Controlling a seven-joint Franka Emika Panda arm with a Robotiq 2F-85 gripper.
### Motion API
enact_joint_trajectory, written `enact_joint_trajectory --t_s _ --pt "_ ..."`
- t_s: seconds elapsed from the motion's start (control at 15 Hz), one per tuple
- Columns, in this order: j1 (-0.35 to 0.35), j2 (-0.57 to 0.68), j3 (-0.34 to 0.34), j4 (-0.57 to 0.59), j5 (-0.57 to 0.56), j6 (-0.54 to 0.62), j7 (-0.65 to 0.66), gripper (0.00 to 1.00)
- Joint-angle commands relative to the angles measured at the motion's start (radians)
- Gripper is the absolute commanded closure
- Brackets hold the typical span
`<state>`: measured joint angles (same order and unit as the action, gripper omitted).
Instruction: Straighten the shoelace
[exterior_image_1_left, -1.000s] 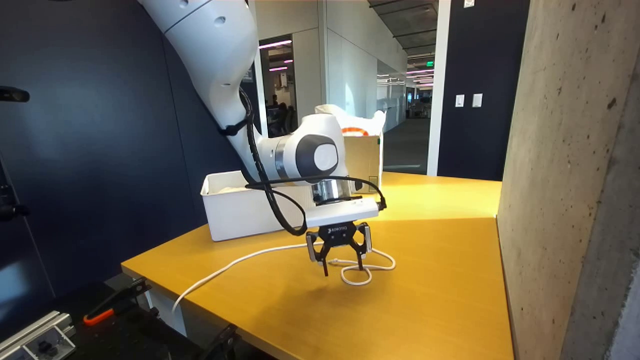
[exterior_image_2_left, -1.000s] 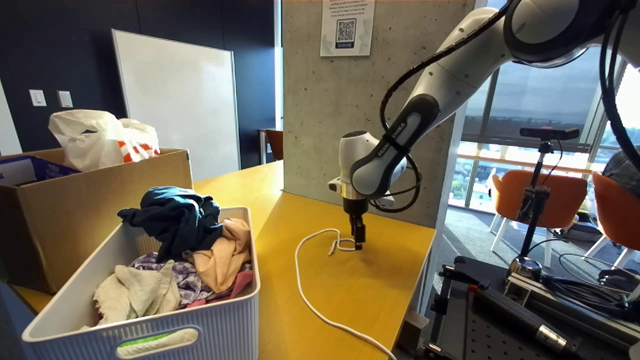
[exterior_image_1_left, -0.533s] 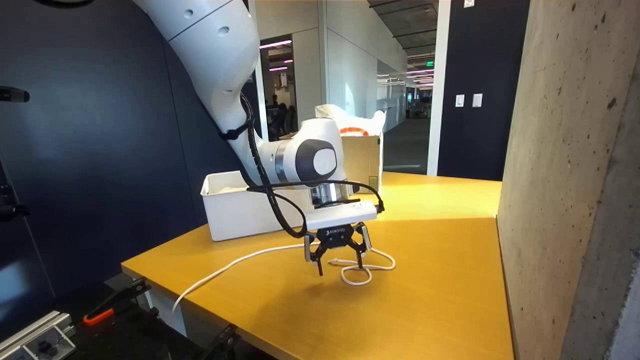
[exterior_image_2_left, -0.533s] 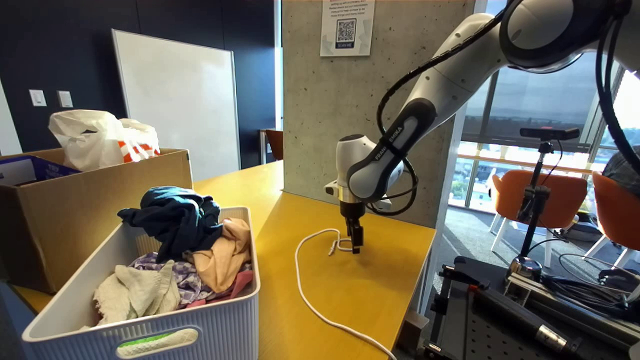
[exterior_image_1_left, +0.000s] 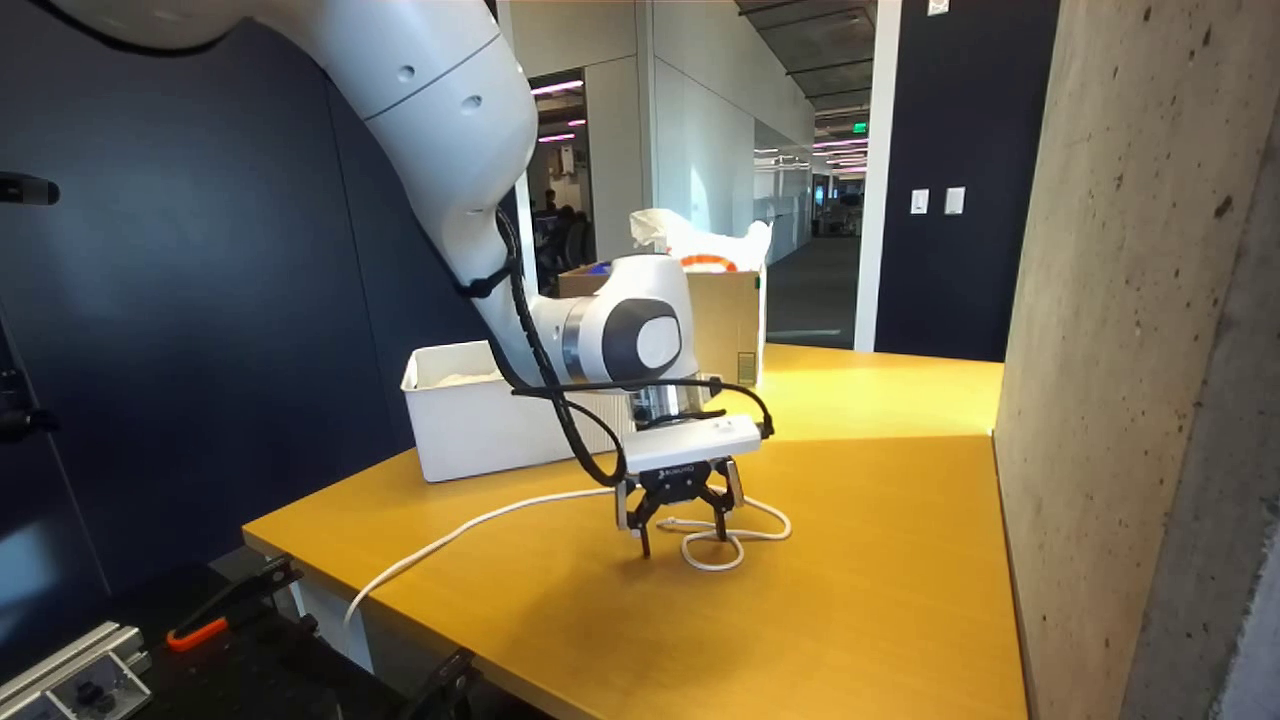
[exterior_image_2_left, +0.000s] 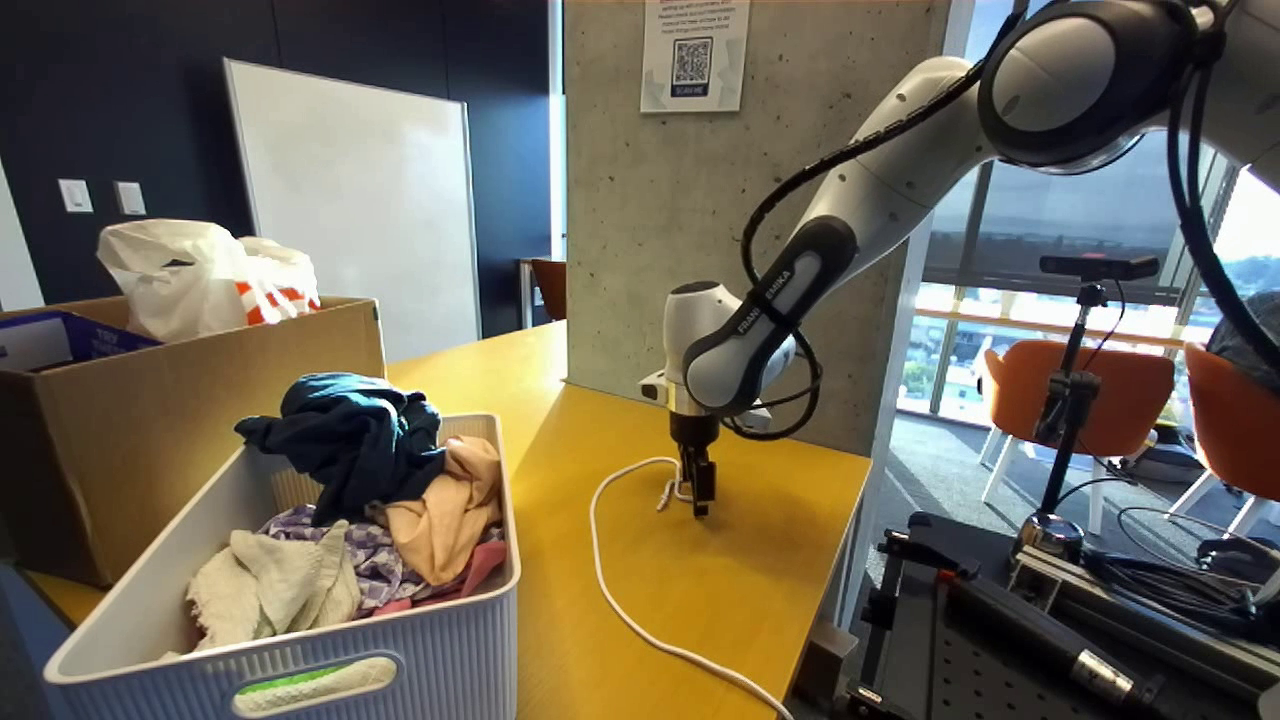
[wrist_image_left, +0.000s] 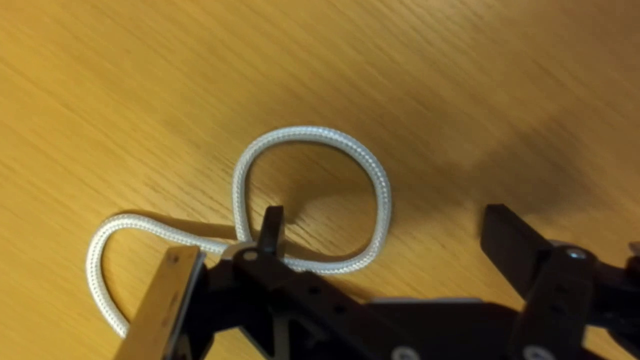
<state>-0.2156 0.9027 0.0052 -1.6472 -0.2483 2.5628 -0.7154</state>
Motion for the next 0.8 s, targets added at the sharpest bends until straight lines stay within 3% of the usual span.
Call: enact_joint_trajectory --t_s 0.0,0.07,0.13,0.27,0.73 --pt "-0.032 0.045 0.035 0.054 0.019 -0.008 -0.052 0.00" --pt "-0.034 0.051 0.038 0.058 0.020 -0.006 -0.056 0.03" --pt "-0.038 0.050 0.041 0.053 0.022 -0.004 -0.063 0.27" --pt "-0.041 0.045 0.042 0.045 0.022 0.000 -0.071 0.29" --pt "-0.049 0.044 0.041 0.055 0.024 0.010 -0.076 0.81"
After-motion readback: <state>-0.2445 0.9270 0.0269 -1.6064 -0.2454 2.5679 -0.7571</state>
